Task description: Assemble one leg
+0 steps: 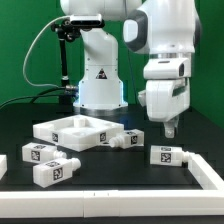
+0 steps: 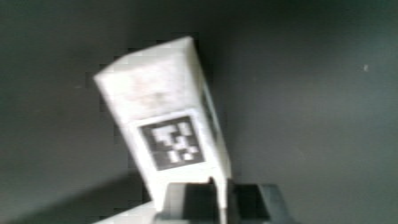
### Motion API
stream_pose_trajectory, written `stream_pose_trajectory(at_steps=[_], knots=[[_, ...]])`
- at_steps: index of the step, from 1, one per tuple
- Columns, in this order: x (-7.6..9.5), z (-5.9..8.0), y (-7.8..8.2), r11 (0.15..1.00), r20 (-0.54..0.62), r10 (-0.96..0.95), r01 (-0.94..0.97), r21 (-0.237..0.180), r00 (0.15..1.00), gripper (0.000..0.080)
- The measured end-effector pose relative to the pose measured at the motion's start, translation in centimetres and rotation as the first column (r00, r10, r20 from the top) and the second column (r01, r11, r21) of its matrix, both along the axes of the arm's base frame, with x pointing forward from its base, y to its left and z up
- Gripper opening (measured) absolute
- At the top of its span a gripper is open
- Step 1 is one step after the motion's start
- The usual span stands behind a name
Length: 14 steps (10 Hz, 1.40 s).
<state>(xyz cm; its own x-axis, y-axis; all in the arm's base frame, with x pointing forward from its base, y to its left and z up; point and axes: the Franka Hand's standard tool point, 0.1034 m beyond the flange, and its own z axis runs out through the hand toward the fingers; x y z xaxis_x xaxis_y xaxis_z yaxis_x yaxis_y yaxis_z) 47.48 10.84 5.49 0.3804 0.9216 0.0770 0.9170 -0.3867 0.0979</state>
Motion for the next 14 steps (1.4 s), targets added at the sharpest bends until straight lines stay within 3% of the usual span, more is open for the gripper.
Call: stream_pose_trajectory(at_steps=[1,2,3,4,5,7,11,12,13,14], knots=[[0.1,-0.7,-1.0,0.998,-0.009,0.066,-0.066,-0.010,0.998,0.0104],[0.2,-1.6,-1.4,0.996,-0.019,0.085,-0.085,-0.010,0.996,0.0355],[0.1,-2.6,-1.4,0.996,-0.025,0.092,-0.092,-0.007,0.995,0.0355],[0.3,-3.4,-0.8,0.995,-0.032,0.098,-0.098,-0.004,0.995,0.0533],[0.6,-3.9,-0.2,0.995,-0.036,0.096,-0.096,0.000,0.995,0.0620],[1.1,-4.6,-0.3,0.996,-0.040,0.092,-0.092,0.002,0.995,0.0645],[1.0,-4.7,-0.3,0.996,-0.042,0.091,-0.091,0.002,0.995,0.0643],[0.9,-4.7,-0.2,0.996,-0.043,0.093,-0.093,0.002,0.995,0.0531],[-0.2,-4.5,0.8,0.990,-0.038,0.140,-0.140,0.004,0.989,0.0531],[-1.8,-4.0,1.9,0.981,-0.030,0.194,-0.194,0.011,0.981,0.0333]])
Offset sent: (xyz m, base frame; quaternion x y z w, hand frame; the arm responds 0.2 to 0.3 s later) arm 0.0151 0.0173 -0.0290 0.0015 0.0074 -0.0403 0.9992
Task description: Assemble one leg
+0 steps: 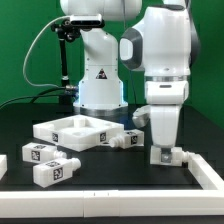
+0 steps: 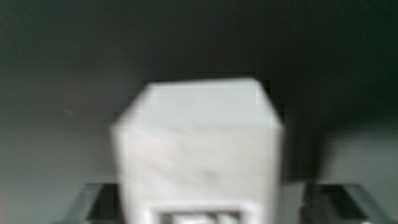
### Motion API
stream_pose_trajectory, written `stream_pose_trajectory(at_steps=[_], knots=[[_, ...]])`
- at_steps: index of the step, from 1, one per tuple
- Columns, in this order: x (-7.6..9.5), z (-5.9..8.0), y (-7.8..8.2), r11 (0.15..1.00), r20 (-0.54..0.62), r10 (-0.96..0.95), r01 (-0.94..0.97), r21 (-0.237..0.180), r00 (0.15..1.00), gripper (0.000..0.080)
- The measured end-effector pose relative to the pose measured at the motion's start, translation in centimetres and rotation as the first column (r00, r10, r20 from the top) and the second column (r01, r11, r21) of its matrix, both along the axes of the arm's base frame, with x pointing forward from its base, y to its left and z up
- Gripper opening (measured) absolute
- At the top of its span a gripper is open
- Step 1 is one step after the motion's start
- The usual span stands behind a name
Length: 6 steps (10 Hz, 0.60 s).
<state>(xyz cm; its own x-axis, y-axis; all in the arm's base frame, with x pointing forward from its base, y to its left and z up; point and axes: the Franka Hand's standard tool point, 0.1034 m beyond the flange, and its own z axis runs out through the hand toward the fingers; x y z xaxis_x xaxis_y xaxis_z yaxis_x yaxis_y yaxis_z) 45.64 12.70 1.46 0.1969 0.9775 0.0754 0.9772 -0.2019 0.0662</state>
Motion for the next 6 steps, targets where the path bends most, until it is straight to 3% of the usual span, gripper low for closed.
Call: stream_pose_trajectory(at_steps=[1,2,3,6], knots=[[-1.3,0.6,0.3,1.000,-0.001,0.016,-0.016,0.002,1.000,0.0333],[-1.7,1.3,-0.1,1.000,0.003,-0.009,0.009,0.004,1.000,0.0282],[-1.6,1.3,-0.9,0.998,0.002,-0.056,0.056,0.009,0.998,0.0282],[-1.8,0.9,-0.4,0.999,0.010,-0.039,0.039,0.015,0.999,0.0282]])
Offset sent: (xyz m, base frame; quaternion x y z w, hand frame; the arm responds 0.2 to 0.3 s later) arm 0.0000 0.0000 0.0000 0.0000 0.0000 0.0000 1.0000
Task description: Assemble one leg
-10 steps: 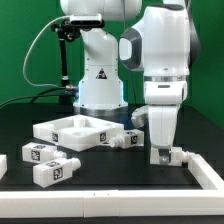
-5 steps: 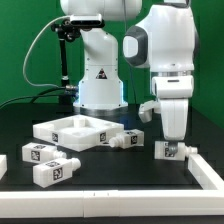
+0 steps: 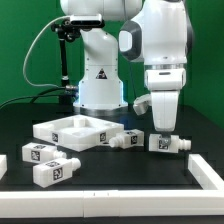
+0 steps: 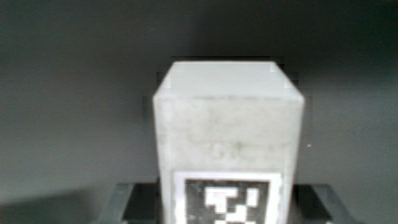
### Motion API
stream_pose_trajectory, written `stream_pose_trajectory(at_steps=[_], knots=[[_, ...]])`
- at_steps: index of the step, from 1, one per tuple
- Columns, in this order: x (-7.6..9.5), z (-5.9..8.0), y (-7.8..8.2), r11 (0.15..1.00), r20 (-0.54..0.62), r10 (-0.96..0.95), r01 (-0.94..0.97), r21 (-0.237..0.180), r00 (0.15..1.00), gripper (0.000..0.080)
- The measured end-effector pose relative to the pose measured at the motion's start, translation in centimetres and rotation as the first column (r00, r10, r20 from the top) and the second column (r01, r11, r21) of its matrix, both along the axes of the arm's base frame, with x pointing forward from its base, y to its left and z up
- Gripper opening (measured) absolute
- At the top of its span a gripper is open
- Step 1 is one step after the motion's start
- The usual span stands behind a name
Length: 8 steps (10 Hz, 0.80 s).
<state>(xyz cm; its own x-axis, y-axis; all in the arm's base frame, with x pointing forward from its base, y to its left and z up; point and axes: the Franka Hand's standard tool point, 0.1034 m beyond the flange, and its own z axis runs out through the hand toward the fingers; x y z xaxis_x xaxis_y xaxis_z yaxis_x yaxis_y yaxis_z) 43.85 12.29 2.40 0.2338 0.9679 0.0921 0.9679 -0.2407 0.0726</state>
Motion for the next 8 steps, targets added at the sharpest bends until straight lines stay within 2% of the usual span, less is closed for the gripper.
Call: stream_pose_trajectory(at_steps=[1,2,4,6,7,8], knots=[[-0.9,-0.7,1.4,0.999,0.011,0.034,-0.034,0.017,0.999,0.0282],[-1.6,-1.0,2.1,0.999,0.015,0.048,-0.048,0.025,0.999,0.0282],[-2.6,-1.0,2.2,0.997,0.060,0.059,-0.062,0.049,0.996,0.0284],[-2.5,-0.9,2.1,0.997,0.057,0.057,-0.060,0.047,0.997,0.0284],[-2.5,-1.0,2.1,0.997,0.057,0.057,-0.059,0.047,0.997,0.0362],[-2.4,-0.9,2.0,0.997,0.057,0.056,-0.058,0.047,0.997,0.0509]])
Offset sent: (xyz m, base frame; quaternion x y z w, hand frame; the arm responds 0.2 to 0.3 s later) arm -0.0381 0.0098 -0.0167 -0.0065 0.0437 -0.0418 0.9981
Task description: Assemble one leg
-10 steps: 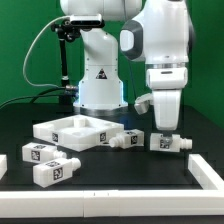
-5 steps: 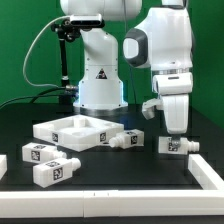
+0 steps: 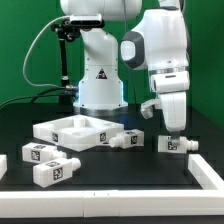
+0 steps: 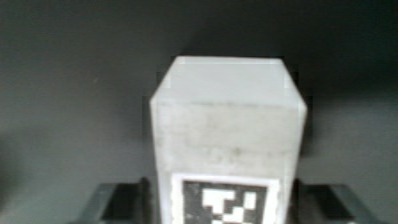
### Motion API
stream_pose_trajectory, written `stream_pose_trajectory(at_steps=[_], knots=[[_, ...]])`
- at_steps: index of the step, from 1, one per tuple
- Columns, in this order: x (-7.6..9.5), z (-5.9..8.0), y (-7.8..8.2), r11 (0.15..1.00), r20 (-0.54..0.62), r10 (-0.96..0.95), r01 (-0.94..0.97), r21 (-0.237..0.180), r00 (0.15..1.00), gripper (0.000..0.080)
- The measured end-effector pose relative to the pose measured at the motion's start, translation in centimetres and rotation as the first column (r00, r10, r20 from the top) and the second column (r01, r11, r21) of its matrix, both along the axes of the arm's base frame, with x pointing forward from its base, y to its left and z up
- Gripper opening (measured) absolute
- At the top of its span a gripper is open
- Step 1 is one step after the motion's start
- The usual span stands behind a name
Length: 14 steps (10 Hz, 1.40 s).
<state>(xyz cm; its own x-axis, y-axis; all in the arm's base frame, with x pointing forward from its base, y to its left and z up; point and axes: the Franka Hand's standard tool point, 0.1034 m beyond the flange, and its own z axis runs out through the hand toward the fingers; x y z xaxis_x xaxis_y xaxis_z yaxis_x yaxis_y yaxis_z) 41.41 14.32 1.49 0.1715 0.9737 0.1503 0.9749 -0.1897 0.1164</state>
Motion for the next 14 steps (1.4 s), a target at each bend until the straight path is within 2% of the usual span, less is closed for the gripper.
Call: stream_pose_trajectory(at_steps=[1,2,3,4,5,7,8,9,10,11,12,14], knots=[[-0.2,0.8,-1.1,0.999,-0.017,0.028,-0.029,-0.028,0.999,0.0509],[-0.3,2.7,-3.0,0.998,-0.026,0.031,-0.032,-0.059,0.999,0.0625],[-0.5,4.3,-4.8,0.997,-0.030,0.016,-0.018,-0.081,0.999,0.0625],[-0.5,5.9,-7.4,0.994,-0.044,-0.006,0.001,-0.110,0.999,0.0647],[-0.1,6.8,-9.2,0.992,-0.047,-0.051,0.045,-0.120,0.998,0.0647],[-0.4,6.2,-8.6,0.993,-0.052,-0.048,0.042,-0.114,0.997,0.0649],[-0.3,6.2,-8.7,0.992,-0.052,-0.051,0.045,-0.114,0.997,0.0649],[-0.5,6.1,-9.6,0.992,-0.057,-0.040,0.033,-0.118,0.998,0.0649],[-0.9,6.2,-12.5,0.990,-0.078,-0.070,0.059,-0.131,0.995,0.0649],[-1.4,6.9,-15.8,0.986,-0.107,-0.098,0.082,-0.144,0.989,0.0649],[-1.8,7.4,-18.3,0.983,-0.107,-0.134,0.118,-0.142,0.985,0.0649],[-3.3,6.7,-22.7,0.971,-0.186,-0.219,0.197,-0.132,0.958,0.0649]])
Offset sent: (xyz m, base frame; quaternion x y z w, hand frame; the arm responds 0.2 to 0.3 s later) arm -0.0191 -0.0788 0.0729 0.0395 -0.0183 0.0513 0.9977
